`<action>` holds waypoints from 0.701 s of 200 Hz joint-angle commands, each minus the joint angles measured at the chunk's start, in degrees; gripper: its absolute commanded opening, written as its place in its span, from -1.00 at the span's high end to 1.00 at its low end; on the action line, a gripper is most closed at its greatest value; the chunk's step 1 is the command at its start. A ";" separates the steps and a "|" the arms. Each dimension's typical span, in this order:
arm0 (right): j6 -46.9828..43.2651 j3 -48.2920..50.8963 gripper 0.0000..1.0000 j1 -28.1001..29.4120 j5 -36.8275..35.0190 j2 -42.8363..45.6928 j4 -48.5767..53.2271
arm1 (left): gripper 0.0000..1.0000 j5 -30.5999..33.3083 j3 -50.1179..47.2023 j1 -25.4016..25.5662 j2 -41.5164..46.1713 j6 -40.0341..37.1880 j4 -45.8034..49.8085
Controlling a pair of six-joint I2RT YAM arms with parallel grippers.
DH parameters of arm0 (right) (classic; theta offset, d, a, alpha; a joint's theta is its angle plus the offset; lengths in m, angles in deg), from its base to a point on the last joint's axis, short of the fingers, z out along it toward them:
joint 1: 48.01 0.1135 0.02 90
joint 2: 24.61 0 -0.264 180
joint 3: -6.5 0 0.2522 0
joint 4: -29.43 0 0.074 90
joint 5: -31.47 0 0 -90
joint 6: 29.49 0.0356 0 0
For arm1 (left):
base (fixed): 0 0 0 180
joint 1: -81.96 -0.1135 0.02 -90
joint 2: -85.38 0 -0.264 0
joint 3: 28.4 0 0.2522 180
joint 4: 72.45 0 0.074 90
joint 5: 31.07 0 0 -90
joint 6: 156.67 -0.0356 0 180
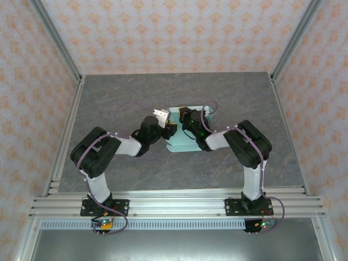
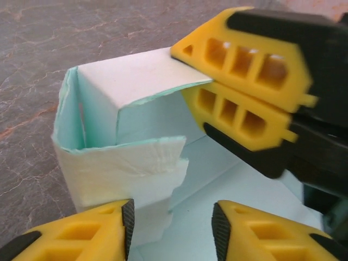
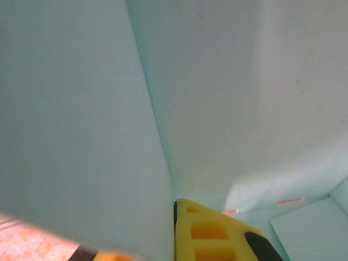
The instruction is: Fold the paper box
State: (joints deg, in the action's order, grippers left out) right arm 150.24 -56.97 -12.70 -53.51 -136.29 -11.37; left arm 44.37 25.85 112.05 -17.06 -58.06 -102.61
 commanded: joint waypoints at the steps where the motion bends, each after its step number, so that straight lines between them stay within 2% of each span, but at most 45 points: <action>1: -1.87 0.57 0.85 0.73 0.29 -0.41 3.00 | 0.03 -1.12 -3.49 -1.34 4.55 -0.80 -5.07; 16: -1.74 0.38 0.85 0.74 0.76 -0.82 2.65 | 0.04 -0.69 -6.98 -1.96 7.65 -0.25 -7.01; 38: -1.92 0.29 0.85 0.86 0.96 -1.06 2.58 | 0.04 4.04 -12.34 -2.54 12.82 1.15 -11.22; 65: -1.36 0.46 0.85 0.82 1.19 -1.42 2.27 | -0.01 10.42 -13.28 -3.88 17.05 -1.47 -7.94; 84: -1.41 0.21 0.85 0.90 1.59 -1.63 2.15 | -0.02 4.71 -9.80 -5.78 12.53 -5.13 -4.54; 102: -0.72 0.13 0.85 0.95 1.35 -2.18 1.69 | -0.06 2.44 -7.03 -5.93 6.14 -4.59 -7.28; 110: -0.50 -0.07 0.85 0.91 1.57 -2.54 1.34 | -0.06 -0.12 -5.27 -6.41 5.41 -4.01 -5.11; 140: -0.69 -0.52 0.85 1.06 2.40 -2.70 1.48 | -0.08 -3.49 -1.98 -6.14 4.17 -4.85 -2.72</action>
State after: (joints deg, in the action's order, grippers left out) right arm 149.87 -57.17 -12.35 -52.38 -137.06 -12.27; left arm 45.37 20.32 105.97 -12.75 -60.80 -106.82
